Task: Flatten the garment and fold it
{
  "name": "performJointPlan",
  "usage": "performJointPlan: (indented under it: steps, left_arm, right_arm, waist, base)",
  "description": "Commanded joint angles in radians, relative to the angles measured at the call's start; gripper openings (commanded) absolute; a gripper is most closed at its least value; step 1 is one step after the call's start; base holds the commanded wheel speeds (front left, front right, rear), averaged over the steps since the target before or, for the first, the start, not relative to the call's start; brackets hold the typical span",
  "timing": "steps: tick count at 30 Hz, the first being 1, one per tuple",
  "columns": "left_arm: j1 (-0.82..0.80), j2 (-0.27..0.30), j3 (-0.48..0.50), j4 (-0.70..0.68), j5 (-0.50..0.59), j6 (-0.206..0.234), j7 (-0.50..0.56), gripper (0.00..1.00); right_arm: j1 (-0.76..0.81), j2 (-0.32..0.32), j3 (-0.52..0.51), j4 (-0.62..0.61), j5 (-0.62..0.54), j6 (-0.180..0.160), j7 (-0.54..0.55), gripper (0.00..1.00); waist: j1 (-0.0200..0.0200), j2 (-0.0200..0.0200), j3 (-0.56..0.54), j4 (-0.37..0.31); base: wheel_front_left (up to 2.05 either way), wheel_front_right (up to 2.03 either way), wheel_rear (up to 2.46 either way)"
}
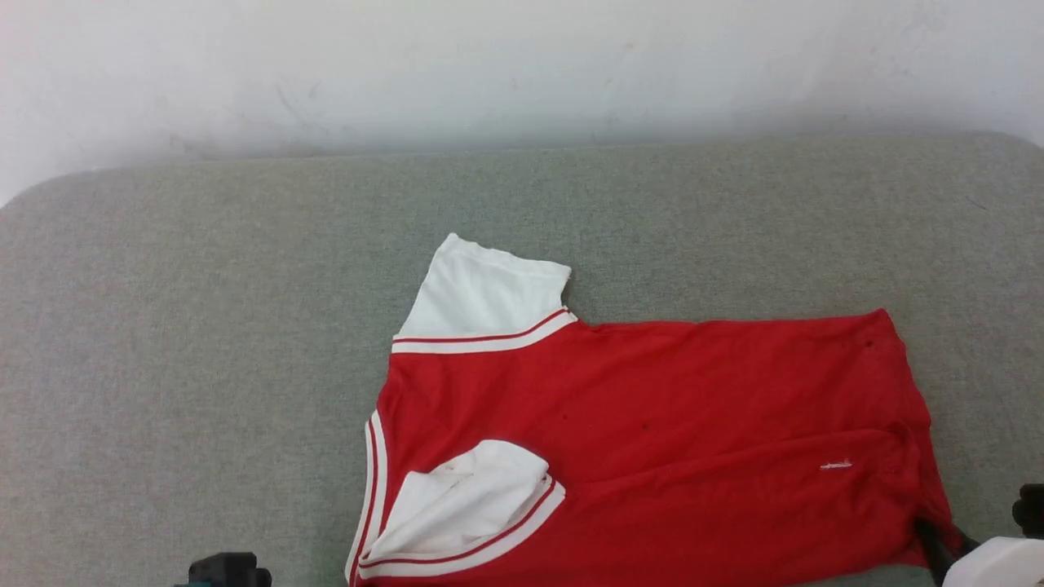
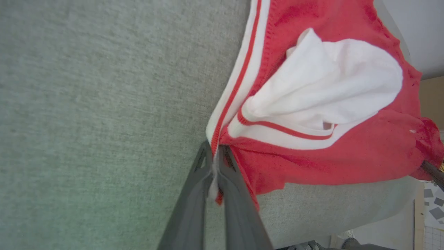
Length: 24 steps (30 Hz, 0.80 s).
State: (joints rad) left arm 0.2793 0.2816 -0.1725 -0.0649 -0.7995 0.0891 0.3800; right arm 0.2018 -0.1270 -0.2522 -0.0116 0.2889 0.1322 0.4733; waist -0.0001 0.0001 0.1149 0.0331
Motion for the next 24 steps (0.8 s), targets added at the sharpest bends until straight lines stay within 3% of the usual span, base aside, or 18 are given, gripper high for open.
performJointPlan:
  steps: [1,2,3,4,9,13,18,21,24]
  left_arm:
    - [-0.016,-0.005,0.000,0.014,0.006,0.001,-0.011,0.29]
    - [-0.019,-0.008,0.001,0.018,0.006,0.002,-0.016,0.48]
    - [-0.019,-0.010,0.003,0.019,0.005,0.002,-0.020,0.86]
    - [-0.018,-0.013,0.009,0.017,0.003,0.003,-0.030,1.00]
    - [-0.013,-0.031,0.042,-0.039,-0.035,-0.014,-0.071,1.00]
    - [-0.051,-0.010,0.088,-0.168,-0.004,-0.021,-0.139,1.00]
    - [-0.220,0.042,0.111,-0.254,0.142,-0.020,-0.239,1.00]
    - [-0.377,0.083,0.086,-0.224,0.250,-0.025,-0.266,1.00]
    - [-0.552,0.132,0.038,-0.142,0.328,-0.064,-0.248,1.00]
  right_arm:
    - [-0.015,-0.003,0.002,0.003,-0.001,-0.002,-0.010,1.00]
    - [-0.016,-0.004,0.002,0.003,0.002,-0.002,-0.014,1.00]
    - [-0.017,-0.007,0.003,0.000,0.004,-0.002,-0.016,1.00]
    - [-0.016,-0.009,0.002,-0.007,0.009,-0.002,-0.019,1.00]
    - [-0.023,-0.018,0.001,-0.076,0.026,-0.002,-0.051,1.00]
    - [-0.071,-0.021,-0.012,-0.193,-0.015,-0.002,-0.178,1.00]
    - [-0.140,-0.009,0.028,-0.274,-0.095,-0.002,-0.304,1.00]
    - [-0.172,0.002,0.073,-0.290,-0.129,-0.002,-0.329,1.00]
    - [-0.201,0.015,0.103,-0.292,-0.152,-0.002,-0.338,1.00]
  waist:
    - [0.0001,-0.0001,-0.005,-0.002]
    - [0.0001,-0.0001,-0.007,-0.003]
    - [0.0001,-0.0001,-0.009,-0.004]
    - [0.0001,-0.0001,-0.010,-0.004]
    - [0.0001,-0.0001,-0.001,-0.009]
    - [0.0001,-0.0001,0.031,-0.015]
    - [0.0001,-0.0001,0.096,-0.020]
    - [0.0001,-0.0001,0.144,-0.028]
    - [0.0001,-0.0001,0.191,-0.037]
  base:
    - [0.00,0.00,0.00]
    - [0.00,0.00,0.00]
    - [0.00,0.00,0.00]
    - [0.00,0.00,0.00]
    - [0.00,0.00,0.00]
    - [0.00,0.00,0.00]
    - [0.00,0.00,0.00]
    - [0.00,0.00,0.00]
    - [0.00,0.00,0.00]
